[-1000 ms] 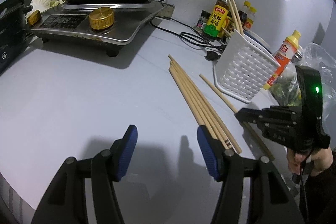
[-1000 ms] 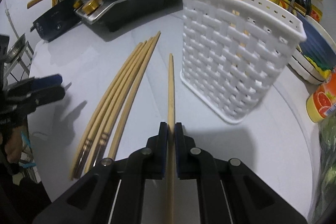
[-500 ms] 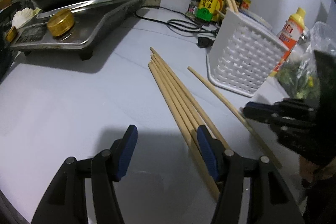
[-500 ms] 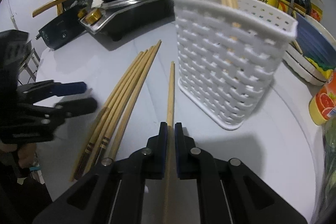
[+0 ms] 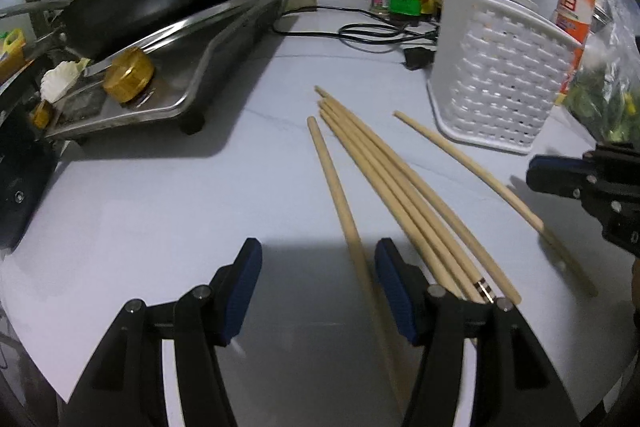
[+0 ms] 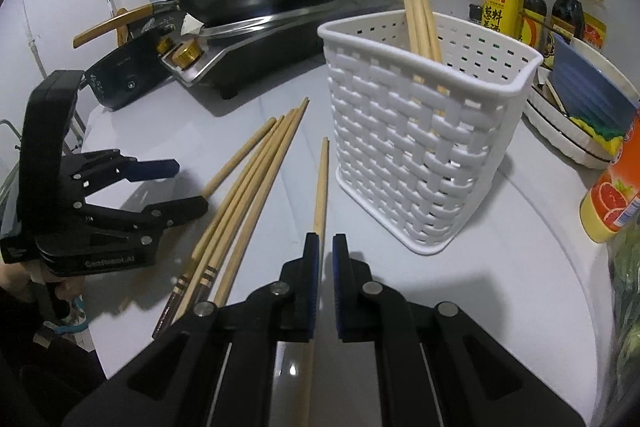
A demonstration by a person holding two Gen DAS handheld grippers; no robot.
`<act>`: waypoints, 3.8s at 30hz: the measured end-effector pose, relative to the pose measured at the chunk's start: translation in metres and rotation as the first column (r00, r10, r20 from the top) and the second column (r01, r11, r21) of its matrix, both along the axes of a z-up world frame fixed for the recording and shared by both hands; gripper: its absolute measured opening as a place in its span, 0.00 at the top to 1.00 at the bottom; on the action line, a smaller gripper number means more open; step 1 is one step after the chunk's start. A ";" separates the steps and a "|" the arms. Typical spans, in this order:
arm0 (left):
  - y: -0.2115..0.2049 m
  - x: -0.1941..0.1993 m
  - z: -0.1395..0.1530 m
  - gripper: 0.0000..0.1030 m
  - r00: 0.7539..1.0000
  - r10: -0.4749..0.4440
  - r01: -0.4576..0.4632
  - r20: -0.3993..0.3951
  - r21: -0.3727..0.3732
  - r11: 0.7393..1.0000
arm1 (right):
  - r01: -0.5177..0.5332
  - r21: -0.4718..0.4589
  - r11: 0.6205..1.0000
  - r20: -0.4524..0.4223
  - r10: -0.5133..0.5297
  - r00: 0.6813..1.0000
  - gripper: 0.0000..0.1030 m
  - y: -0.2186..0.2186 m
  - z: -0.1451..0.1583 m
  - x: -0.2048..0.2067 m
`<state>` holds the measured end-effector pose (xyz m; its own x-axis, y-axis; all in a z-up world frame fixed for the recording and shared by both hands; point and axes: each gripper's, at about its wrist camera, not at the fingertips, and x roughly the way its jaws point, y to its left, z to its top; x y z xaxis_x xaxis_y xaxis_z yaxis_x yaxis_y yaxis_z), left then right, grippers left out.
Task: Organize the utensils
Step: 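Lift the chopstick with the right tool while the left tool grasps another chopstick, then carry both chopsticks over the white holder with both tools, then lower the chopsticks into the white holder and open both tools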
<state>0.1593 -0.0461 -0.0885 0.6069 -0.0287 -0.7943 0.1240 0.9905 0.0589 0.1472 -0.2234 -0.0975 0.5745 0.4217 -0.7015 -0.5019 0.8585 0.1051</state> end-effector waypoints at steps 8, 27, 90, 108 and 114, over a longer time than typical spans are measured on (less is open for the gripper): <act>-0.003 0.016 -0.001 0.43 0.999 -0.036 0.036 0.001 -0.001 0.999 | -0.007 0.005 1.000 -0.020 0.007 1.000 0.94 0.005 -0.003 0.000; 0.027 0.004 0.000 0.94 1.000 -0.026 0.028 0.015 -0.127 0.992 | 0.012 -0.047 0.999 -0.057 -0.015 0.998 0.74 0.036 -0.016 0.015; 0.064 -0.010 0.095 0.94 0.963 0.041 0.029 0.267 -0.250 0.968 | 0.083 0.083 0.993 0.275 -0.103 0.956 0.94 0.001 0.135 0.122; 0.023 -0.007 0.110 0.94 0.955 -0.004 0.085 0.297 -0.262 0.961 | 0.105 0.078 0.991 0.209 -0.119 0.971 0.76 -0.038 0.104 0.064; -0.011 0.012 0.127 0.94 0.943 -0.049 0.144 0.329 -0.269 0.952 | 0.121 0.123 0.985 0.232 -0.147 0.962 0.60 -0.063 0.110 0.049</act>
